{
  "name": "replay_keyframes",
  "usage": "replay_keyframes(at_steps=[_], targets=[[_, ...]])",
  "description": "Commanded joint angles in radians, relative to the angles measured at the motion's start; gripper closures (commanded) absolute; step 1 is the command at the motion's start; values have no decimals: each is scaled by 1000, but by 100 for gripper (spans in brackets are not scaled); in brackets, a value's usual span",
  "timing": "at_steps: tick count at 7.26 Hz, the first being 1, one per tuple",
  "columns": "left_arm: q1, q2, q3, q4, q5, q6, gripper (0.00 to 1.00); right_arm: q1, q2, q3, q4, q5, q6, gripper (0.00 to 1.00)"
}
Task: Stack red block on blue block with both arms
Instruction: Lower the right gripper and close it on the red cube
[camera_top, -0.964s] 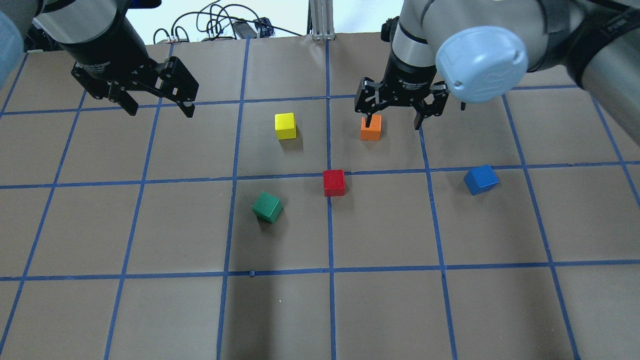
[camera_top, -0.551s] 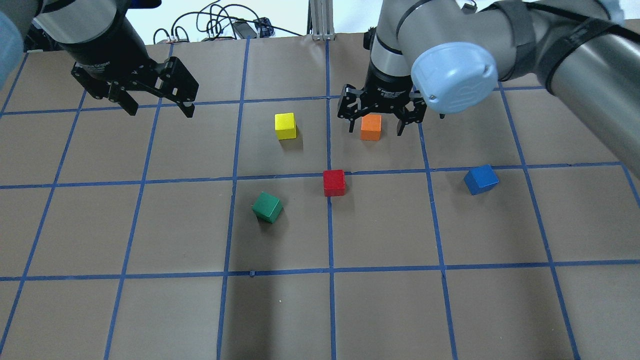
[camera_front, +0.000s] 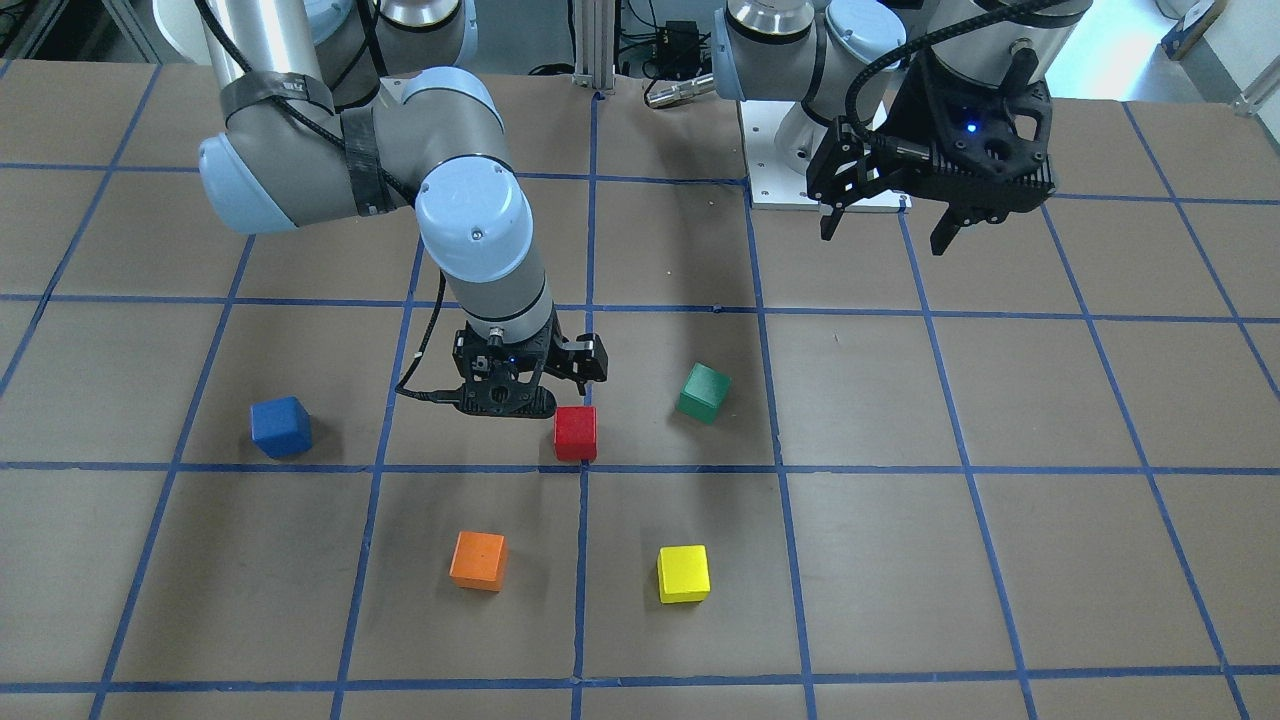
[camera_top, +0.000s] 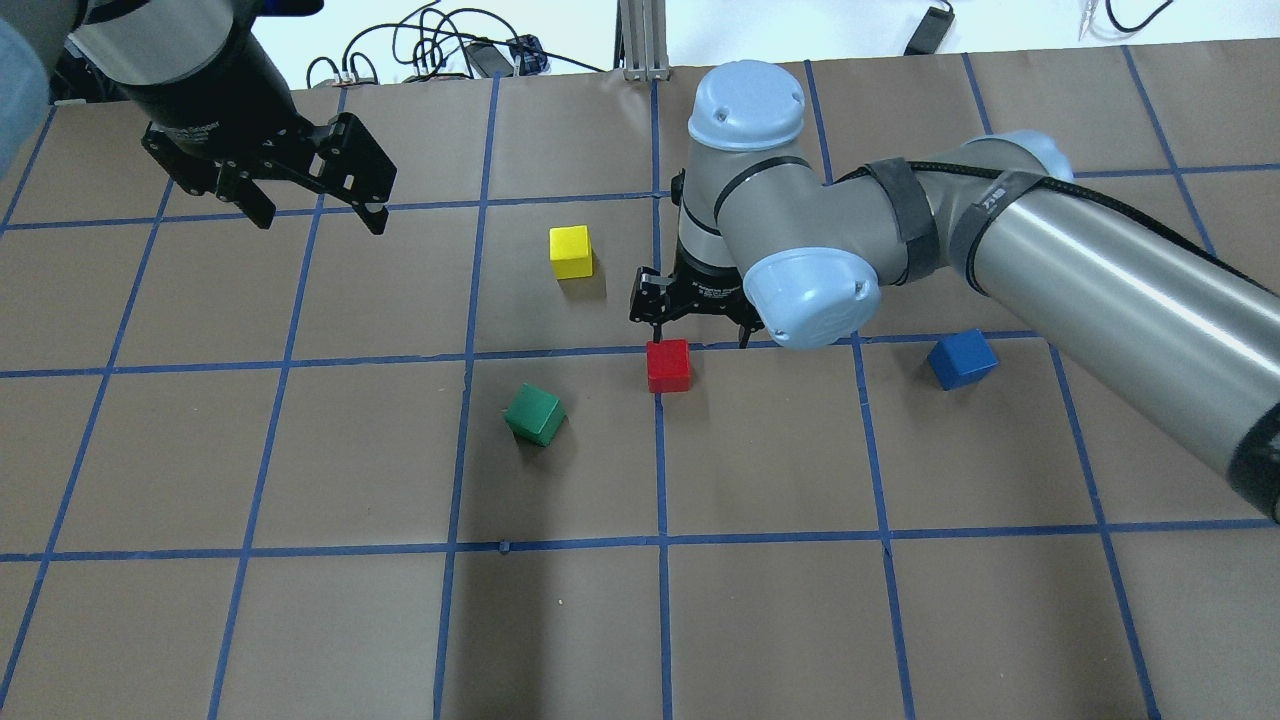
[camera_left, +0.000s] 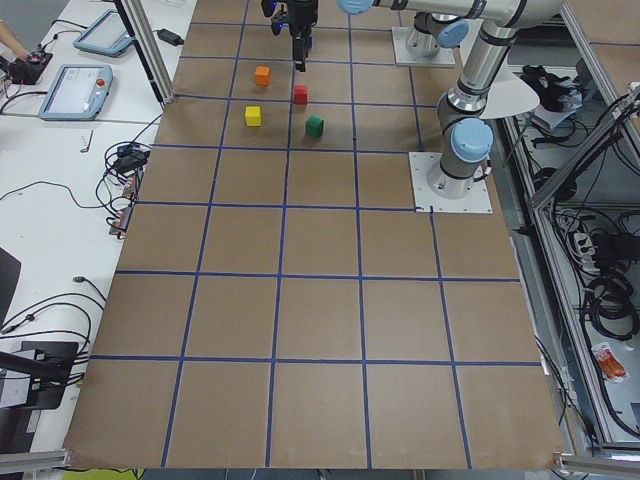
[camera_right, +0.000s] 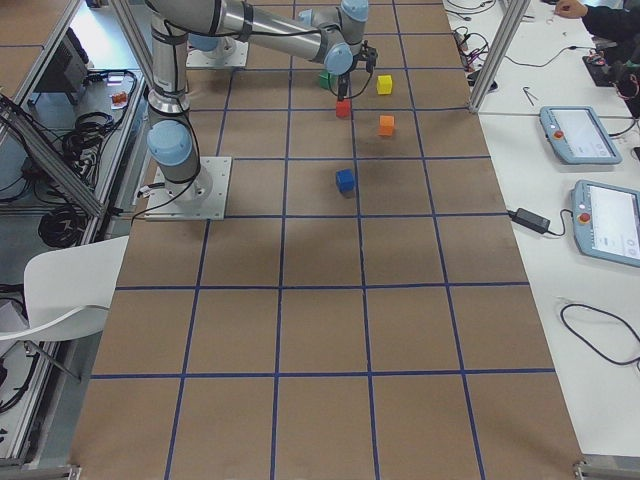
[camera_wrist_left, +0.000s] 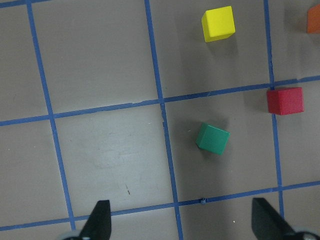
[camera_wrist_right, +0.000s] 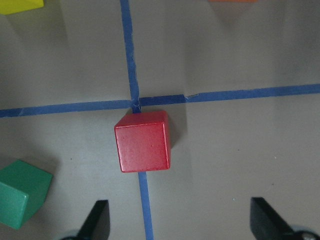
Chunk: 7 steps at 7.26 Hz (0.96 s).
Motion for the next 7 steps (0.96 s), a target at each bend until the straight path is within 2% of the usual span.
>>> replay_keyframes(at_steps=[1,4,6,7], targets=[[0,0,0,0,2,5,0,21,47,36,-101,-9,12,0],[0,0,-1,9,2,5,0,52,102,36,-181,-24,15,0],[0,-2,-1,11,2,5,0,52,124,35,-186,-44,14,0],[0,-2,-1,12,2,5,0,52,129,35,-186,-43,14,8]])
